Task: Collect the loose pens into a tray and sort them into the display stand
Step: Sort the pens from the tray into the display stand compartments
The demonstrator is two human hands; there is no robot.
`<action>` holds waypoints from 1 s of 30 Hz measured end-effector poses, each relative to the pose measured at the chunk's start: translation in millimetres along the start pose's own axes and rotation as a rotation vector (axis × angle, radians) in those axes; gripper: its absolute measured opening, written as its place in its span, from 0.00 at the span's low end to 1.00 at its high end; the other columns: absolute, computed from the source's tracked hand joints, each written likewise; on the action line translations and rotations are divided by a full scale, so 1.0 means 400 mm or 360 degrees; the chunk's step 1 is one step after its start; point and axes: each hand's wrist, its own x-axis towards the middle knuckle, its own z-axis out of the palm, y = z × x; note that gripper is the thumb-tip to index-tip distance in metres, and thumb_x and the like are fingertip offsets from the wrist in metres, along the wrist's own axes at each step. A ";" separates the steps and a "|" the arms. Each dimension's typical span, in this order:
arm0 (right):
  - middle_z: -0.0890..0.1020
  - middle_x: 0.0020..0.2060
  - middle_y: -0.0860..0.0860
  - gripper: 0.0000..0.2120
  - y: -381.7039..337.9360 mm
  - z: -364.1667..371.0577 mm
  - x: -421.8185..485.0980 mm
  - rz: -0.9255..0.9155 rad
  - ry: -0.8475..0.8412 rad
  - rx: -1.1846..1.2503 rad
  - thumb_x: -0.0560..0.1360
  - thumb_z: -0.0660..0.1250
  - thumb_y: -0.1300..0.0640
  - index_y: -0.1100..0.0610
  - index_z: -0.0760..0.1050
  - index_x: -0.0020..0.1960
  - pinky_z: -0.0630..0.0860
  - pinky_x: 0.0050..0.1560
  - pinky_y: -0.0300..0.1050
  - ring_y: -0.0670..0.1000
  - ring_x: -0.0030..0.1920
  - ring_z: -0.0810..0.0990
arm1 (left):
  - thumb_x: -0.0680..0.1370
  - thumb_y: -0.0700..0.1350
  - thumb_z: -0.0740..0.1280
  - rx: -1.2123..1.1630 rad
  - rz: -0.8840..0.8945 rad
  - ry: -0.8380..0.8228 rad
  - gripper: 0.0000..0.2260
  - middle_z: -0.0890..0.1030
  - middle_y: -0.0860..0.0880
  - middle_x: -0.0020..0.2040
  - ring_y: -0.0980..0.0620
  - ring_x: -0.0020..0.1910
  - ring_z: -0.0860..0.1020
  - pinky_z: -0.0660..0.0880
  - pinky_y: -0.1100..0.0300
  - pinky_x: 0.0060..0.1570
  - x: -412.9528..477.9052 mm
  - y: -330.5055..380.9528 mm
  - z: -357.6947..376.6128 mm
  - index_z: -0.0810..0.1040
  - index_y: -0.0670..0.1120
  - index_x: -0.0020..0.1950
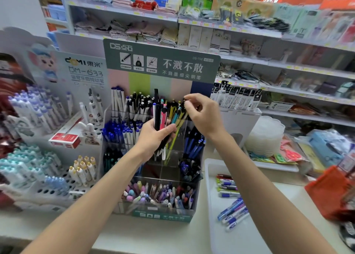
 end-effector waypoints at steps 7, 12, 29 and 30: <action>0.80 0.49 0.49 0.14 -0.053 0.105 -0.038 0.0324 -0.0165 0.0149 0.76 0.71 0.59 0.57 0.78 0.60 0.75 0.47 0.31 0.42 0.44 0.79 | 0.81 0.42 0.67 -0.0015 -0.0022 0.0039 0.05 0.83 0.45 0.38 0.54 0.28 0.75 0.74 0.63 0.28 -0.014 0.011 -0.056 0.78 0.41 0.52; 0.81 0.46 0.48 0.11 -0.088 0.143 -0.051 0.0536 -0.0134 0.0386 0.74 0.72 0.63 0.58 0.80 0.57 0.80 0.50 0.41 0.43 0.45 0.80 | 0.82 0.45 0.66 0.0106 -0.0016 0.0100 0.08 0.83 0.41 0.42 0.52 0.28 0.77 0.75 0.59 0.28 -0.029 0.013 -0.110 0.78 0.40 0.52; 0.78 0.50 0.53 0.11 -0.182 0.378 -0.221 -0.0058 0.0203 0.0169 0.75 0.69 0.68 0.63 0.77 0.57 0.76 0.51 0.34 0.44 0.47 0.76 | 0.81 0.48 0.66 0.0280 -0.0180 0.0370 0.12 0.82 0.46 0.40 0.55 0.31 0.77 0.77 0.64 0.34 -0.207 -0.026 -0.447 0.80 0.40 0.55; 0.78 0.50 0.54 0.11 -0.184 0.395 -0.223 -0.0083 0.0193 0.0150 0.75 0.69 0.68 0.64 0.77 0.57 0.76 0.52 0.35 0.45 0.48 0.77 | 0.81 0.48 0.66 0.0267 -0.0176 0.0359 0.11 0.82 0.46 0.39 0.55 0.31 0.78 0.78 0.64 0.35 -0.211 -0.025 -0.462 0.79 0.40 0.55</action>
